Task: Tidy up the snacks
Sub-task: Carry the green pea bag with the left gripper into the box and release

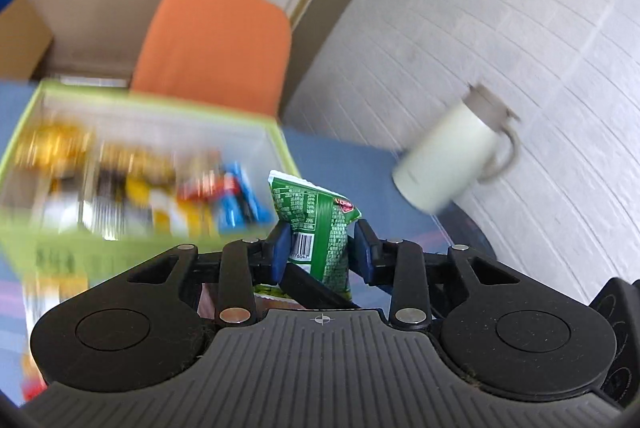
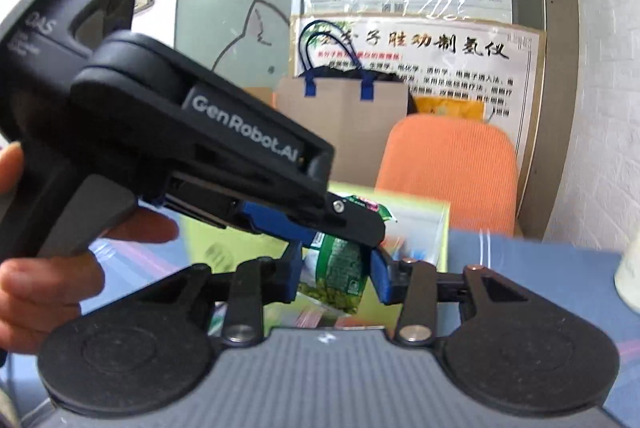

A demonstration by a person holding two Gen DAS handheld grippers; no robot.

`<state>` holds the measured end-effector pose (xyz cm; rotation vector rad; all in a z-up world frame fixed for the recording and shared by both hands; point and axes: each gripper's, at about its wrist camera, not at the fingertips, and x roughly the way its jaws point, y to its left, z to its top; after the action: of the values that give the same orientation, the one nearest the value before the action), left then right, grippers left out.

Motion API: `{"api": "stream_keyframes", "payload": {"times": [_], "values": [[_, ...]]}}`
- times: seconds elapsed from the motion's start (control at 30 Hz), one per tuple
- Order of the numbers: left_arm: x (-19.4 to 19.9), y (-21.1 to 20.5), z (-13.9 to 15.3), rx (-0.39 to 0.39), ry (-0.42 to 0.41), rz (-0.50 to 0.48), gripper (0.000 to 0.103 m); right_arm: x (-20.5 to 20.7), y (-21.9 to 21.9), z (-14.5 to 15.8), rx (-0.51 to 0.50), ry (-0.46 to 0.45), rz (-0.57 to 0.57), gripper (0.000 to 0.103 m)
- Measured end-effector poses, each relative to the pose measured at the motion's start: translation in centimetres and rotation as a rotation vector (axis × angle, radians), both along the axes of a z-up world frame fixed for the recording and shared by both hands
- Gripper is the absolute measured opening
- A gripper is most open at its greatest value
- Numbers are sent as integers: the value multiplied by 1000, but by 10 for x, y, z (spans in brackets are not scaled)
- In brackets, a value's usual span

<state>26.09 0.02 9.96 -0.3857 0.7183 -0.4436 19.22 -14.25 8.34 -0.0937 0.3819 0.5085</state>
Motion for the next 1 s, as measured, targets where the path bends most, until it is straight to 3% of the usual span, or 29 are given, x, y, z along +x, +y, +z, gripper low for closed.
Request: {"api": "stream_keyframes", "payload": {"times": [0.13, 0.3, 0.33, 0.37, 0.43, 0.5, 0.57, 0.67, 1.0], "values": [[55, -2, -6, 31, 23, 21, 12, 67, -6, -3, 27, 50, -2, 45], [89, -1, -29, 50, 74, 30, 12, 101, -3, -21, 40, 109, 2, 48], [93, -3, -34, 58, 82, 31, 12, 106, -4, -27, 47, 114, 0, 49], [94, -4, -38, 72, 85, 33, 13, 109, -6, -32, 55, 118, -6, 59], [95, -7, -43, 102, 81, 33, 24, 111, -10, -40, 81, 116, -18, 75], [92, -10, -44, 123, 54, 45, 50, 103, -14, -43, 73, 102, -15, 82], [86, -14, -40, 145, 17, 67, 57, 93, -20, -37, 62, 47, -51, 88], [76, -17, -33, 164, -15, 73, 58, 88, -30, -32, 90, 11, -70, 89], [28, -12, -8, 200, -87, 84, 65, 89, -39, -30, 132, 13, -106, 91]]}}
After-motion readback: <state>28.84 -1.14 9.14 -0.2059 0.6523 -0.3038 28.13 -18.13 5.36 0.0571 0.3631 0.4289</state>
